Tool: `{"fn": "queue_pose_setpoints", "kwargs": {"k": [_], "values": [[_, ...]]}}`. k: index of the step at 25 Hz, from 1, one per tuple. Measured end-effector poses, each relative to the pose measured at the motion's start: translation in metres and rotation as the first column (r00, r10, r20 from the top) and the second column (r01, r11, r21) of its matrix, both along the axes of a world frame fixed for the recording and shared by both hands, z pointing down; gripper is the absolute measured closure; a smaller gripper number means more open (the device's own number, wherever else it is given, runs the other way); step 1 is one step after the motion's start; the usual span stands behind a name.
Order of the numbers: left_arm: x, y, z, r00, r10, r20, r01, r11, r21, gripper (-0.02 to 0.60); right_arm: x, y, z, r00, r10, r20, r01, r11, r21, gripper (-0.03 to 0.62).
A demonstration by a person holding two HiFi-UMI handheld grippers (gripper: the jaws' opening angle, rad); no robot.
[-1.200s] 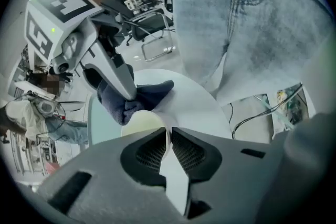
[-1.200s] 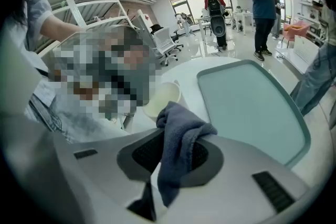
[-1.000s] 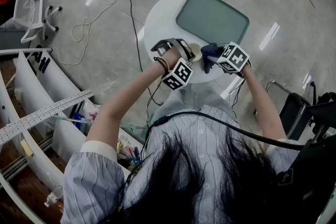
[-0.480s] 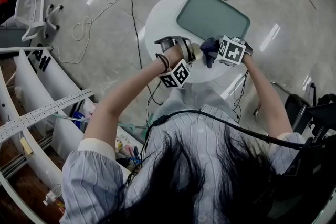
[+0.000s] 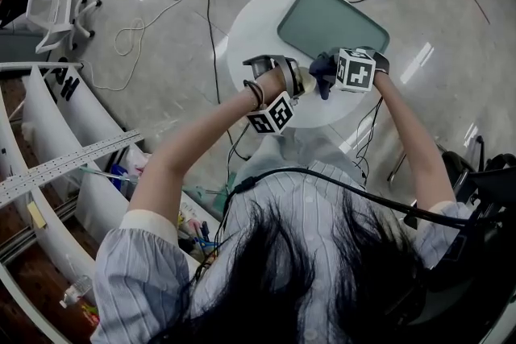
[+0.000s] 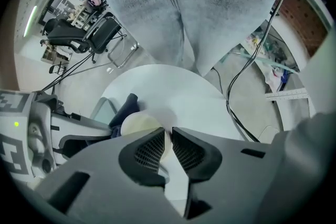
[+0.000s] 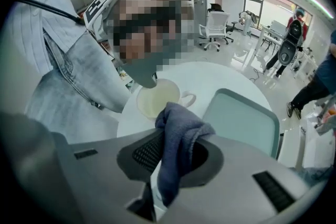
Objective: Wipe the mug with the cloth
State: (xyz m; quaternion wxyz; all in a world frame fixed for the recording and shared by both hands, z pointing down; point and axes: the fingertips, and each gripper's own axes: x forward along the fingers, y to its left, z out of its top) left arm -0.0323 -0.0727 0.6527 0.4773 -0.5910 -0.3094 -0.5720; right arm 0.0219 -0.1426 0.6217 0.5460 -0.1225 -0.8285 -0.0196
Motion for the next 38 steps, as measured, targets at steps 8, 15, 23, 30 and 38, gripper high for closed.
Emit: {"fn": "queue_pose_setpoints", "kwargs": {"k": [8, 15, 23, 30, 38], "values": [[0.000, -0.001, -0.001, 1.000, 0.005, -0.008, -0.005, 1.000, -0.003, 0.535, -0.007, -0.007, 0.000, 0.996, -0.081, -0.022, 0.082, 0.996, 0.032, 0.514], [0.003, -0.002, 0.000, 1.000, 0.012, -0.010, -0.012, 1.000, -0.011, 0.535, -0.014, -0.014, 0.000, 0.983, -0.176, -0.044, 0.179, 0.980, 0.085, 0.514], [0.000, -0.002, -0.003, 1.000, 0.014, -0.007, -0.014, 1.000, -0.023, 0.535, -0.038, -0.022, -0.005, 0.972, -0.231, -0.030, 0.233, 0.964, 0.128, 0.514], [0.000, -0.003, -0.003, 0.998, -0.034, -0.049, 0.032, 0.999, -0.035, 0.535, -0.049, -0.025, -0.006, 0.977, -0.214, -0.009, 0.214, 0.970, 0.119, 0.514], [0.004, 0.004, -0.001, 0.985, -0.158, -0.074, 0.152, 0.985, -0.086, 0.534, -0.047, -0.024, -0.011, 0.996, -0.042, 0.073, 0.035, 0.996, 0.085, 0.514]]}}
